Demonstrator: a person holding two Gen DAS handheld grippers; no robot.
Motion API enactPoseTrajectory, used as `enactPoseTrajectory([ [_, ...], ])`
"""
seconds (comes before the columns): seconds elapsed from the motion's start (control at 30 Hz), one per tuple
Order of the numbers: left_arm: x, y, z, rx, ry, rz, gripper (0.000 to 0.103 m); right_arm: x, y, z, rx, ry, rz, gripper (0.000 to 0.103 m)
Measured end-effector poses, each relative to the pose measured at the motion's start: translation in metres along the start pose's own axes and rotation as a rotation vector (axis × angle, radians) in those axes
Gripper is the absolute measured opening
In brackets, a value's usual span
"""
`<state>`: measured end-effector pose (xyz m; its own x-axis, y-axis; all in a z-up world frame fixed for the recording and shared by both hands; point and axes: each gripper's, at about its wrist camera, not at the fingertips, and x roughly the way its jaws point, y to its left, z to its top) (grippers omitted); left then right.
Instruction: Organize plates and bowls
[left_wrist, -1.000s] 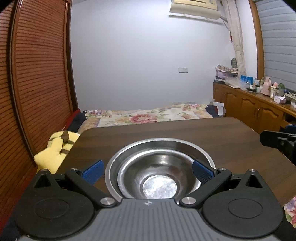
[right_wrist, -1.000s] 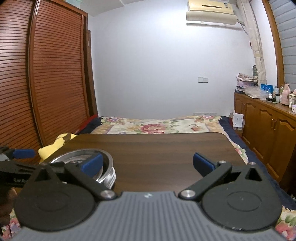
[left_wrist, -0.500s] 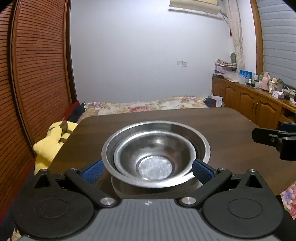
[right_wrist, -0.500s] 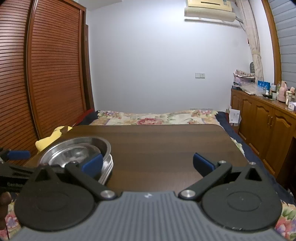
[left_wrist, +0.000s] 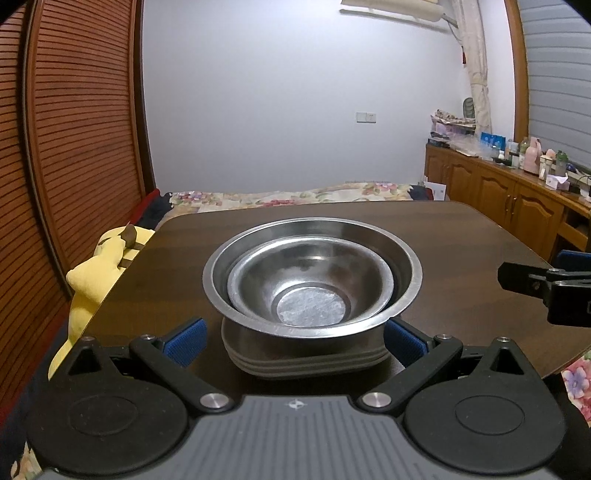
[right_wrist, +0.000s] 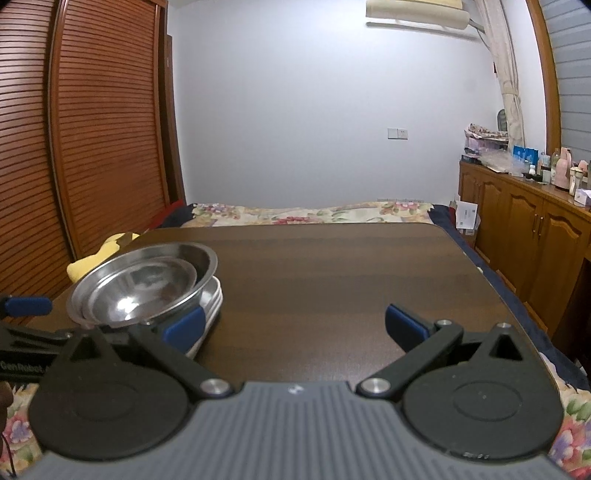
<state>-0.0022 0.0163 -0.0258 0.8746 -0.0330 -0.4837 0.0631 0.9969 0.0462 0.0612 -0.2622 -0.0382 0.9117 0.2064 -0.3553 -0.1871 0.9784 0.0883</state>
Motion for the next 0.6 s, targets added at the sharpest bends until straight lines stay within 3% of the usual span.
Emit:
enactPoseTrajectory([
  [0.6, -0.0022, 0.0011, -0.0011, -0.008, 0.0, 0.0, 0.103, 0.0005, -0.0037, -0.001, 0.005, -0.004, -0.006, 0.103],
])
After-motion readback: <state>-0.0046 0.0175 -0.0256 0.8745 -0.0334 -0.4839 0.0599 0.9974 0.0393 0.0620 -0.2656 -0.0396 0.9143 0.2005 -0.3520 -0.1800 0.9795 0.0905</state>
